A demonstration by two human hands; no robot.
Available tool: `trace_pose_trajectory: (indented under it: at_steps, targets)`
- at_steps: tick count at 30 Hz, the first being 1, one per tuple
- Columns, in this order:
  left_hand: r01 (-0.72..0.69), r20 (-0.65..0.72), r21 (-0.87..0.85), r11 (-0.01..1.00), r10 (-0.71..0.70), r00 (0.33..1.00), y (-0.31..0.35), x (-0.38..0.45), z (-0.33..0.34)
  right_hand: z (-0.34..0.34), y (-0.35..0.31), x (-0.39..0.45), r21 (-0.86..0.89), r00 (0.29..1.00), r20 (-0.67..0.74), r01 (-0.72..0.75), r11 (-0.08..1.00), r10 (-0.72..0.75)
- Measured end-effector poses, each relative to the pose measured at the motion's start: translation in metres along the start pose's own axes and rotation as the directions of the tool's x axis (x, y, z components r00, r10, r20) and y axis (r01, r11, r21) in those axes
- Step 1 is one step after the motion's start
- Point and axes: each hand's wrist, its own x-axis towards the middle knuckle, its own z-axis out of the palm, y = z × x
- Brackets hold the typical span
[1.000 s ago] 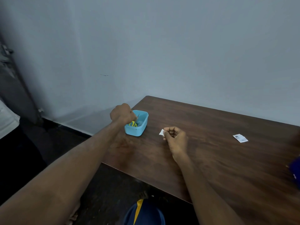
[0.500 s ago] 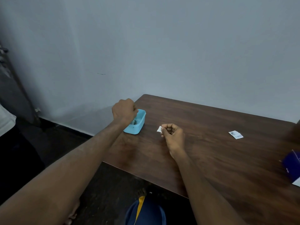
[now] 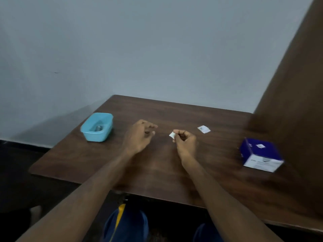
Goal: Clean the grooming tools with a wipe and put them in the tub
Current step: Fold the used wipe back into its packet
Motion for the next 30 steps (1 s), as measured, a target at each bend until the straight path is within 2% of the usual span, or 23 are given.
trace_pose_trajectory:
  at_steps: [4,8,10,12,14,17,19,24,30]
  targets:
    - [-0.083,0.125,-0.091,0.992,0.094,0.988,0.038,0.017,0.033,-0.074,-0.003,0.022,-0.058,0.997,-0.071,-0.046,0.997,0.041]
    - [-0.046,0.114,-0.169,0.985,0.066,0.991,0.061,0.028,0.071,-0.113,0.015,0.021,-0.089,0.98,-0.186,-0.087,0.992,0.07]
    - [0.008,0.146,-0.208,0.978,0.023,0.989,0.069,0.028,0.092,-0.114,0.018,0.021,-0.094,0.98,-0.195,-0.049,0.994,0.03]
    - [0.013,0.156,-0.142,0.99,0.01,0.988,0.076,0.033,0.112,-0.113,0.018,0.021,-0.149,0.988,-0.157,-0.017,0.989,-0.007]
    - [-0.005,0.115,0.014,1.0,0.004,0.993,0.082,0.04,0.125,-0.112,0.017,0.021,-0.166,0.987,-0.16,-0.015,0.986,-0.012]
    - [0.026,0.057,0.056,0.998,-0.029,0.998,0.094,0.055,0.138,-0.115,0.019,0.026,-0.168,0.957,-0.288,-0.066,0.984,0.015]
    - [0.01,0.068,0.104,0.994,-0.017,0.998,0.098,0.066,0.146,-0.112,0.022,0.031,-0.109,0.935,-0.352,-0.091,0.99,0.047]
    - [0.045,0.106,0.187,0.981,-0.066,0.992,0.108,0.092,0.165,-0.109,0.022,0.069,-0.032,0.932,-0.356,-0.081,0.996,0.064]
    - [-0.008,0.078,0.33,0.944,-0.019,0.997,0.113,0.111,0.193,-0.109,0.031,0.133,-0.027,0.876,-0.478,-0.083,0.996,0.06]
